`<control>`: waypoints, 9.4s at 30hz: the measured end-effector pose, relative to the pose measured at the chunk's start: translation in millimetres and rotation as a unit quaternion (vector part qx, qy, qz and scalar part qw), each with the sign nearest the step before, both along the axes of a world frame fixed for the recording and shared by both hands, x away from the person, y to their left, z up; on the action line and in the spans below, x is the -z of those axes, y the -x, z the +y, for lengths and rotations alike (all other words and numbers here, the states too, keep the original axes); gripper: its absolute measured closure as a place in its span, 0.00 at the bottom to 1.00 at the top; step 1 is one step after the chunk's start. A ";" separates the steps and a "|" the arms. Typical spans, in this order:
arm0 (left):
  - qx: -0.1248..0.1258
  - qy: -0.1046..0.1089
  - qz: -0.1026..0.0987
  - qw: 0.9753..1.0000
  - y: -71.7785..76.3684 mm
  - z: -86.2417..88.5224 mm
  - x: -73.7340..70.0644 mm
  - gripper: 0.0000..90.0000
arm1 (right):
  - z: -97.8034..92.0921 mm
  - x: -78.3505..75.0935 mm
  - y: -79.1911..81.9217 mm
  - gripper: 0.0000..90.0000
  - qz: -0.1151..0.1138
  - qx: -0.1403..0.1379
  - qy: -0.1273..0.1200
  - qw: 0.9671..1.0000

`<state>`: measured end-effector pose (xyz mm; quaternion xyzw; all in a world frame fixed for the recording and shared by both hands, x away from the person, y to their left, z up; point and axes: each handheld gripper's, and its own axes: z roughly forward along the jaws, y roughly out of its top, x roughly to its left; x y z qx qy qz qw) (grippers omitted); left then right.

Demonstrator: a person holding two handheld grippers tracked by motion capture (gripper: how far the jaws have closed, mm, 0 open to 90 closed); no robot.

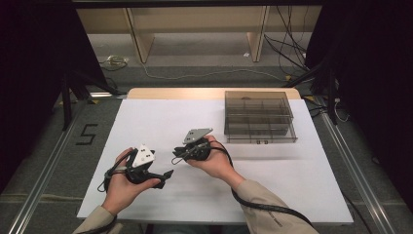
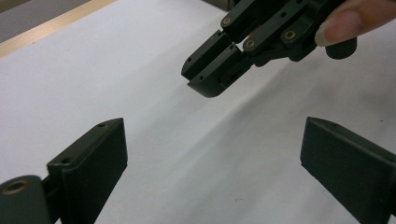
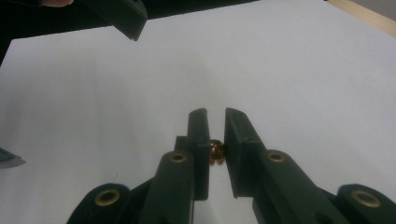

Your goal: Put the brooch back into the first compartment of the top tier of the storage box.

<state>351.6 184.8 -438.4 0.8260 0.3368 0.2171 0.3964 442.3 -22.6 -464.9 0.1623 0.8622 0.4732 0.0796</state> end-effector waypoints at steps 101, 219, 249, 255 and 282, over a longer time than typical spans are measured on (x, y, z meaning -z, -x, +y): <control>-0.004 -0.006 0.002 1.000 -1.5 -0.2 1.6 0.08 | -80.5 -24.5 25.7 0.91 -0.017 0.029 -0.017 0.999; -0.007 -0.006 0.003 1.000 -1.7 0.4 1.3 0.08 | -144.5 -30.8 28.9 0.91 -0.021 0.090 -0.022 0.995; -0.007 -0.006 0.002 1.000 -1.8 0.1 1.5 0.08 | -154.1 -34.5 24.3 0.91 -0.025 0.105 -0.029 0.994; -0.007 -0.006 0.002 1.000 -1.7 -0.1 1.5 0.08 | -155.2 -35.1 23.8 0.91 -0.025 0.105 -0.031 0.994; -0.007 -0.006 0.003 1.000 -2.0 -0.6 1.8 0.08 | -157.7 -38.7 22.0 0.91 -0.030 0.117 -0.039 0.992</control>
